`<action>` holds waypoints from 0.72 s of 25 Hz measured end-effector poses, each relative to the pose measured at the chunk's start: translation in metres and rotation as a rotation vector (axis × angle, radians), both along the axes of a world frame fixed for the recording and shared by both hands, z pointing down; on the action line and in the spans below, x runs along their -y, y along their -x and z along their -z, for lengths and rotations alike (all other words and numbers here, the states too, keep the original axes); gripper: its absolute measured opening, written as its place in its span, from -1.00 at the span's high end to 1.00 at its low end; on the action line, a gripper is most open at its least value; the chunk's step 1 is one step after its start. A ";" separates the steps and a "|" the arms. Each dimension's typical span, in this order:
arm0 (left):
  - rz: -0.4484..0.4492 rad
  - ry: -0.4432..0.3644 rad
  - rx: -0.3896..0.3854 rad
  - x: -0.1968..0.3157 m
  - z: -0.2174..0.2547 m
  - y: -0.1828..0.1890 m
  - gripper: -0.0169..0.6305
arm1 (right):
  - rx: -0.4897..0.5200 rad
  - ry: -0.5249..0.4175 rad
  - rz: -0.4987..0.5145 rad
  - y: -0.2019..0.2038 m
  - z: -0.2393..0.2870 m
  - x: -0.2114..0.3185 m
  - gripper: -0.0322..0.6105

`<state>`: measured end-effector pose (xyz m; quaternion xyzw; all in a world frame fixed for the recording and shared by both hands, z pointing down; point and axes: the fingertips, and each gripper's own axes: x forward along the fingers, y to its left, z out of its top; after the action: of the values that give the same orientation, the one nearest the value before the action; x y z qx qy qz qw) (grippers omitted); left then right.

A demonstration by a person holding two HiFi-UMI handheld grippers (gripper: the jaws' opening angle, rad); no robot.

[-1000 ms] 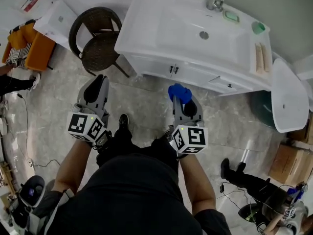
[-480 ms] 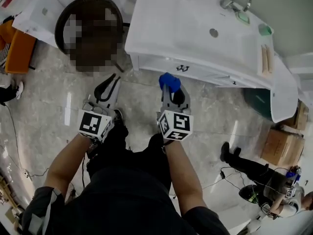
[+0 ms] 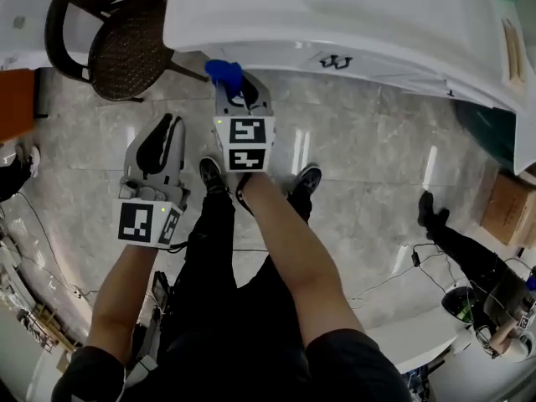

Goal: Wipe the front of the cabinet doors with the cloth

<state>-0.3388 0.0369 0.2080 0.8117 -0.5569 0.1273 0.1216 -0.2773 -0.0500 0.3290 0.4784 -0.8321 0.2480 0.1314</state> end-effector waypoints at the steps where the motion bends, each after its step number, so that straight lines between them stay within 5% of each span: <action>1: -0.013 0.010 -0.003 0.003 -0.011 -0.002 0.77 | -0.002 -0.005 0.005 0.007 -0.008 0.007 0.64; 10: -0.024 0.066 -0.028 0.010 -0.062 -0.011 0.77 | 0.036 -0.013 0.120 0.057 -0.044 0.034 0.63; 18: 0.053 0.081 -0.108 0.032 -0.088 -0.056 0.77 | -0.015 -0.064 0.081 -0.039 -0.043 0.056 0.63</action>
<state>-0.2825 0.0048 0.2960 0.7968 -0.5652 0.1023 0.1877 -0.2383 -0.1057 0.3722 0.4502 -0.8573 0.2120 0.1321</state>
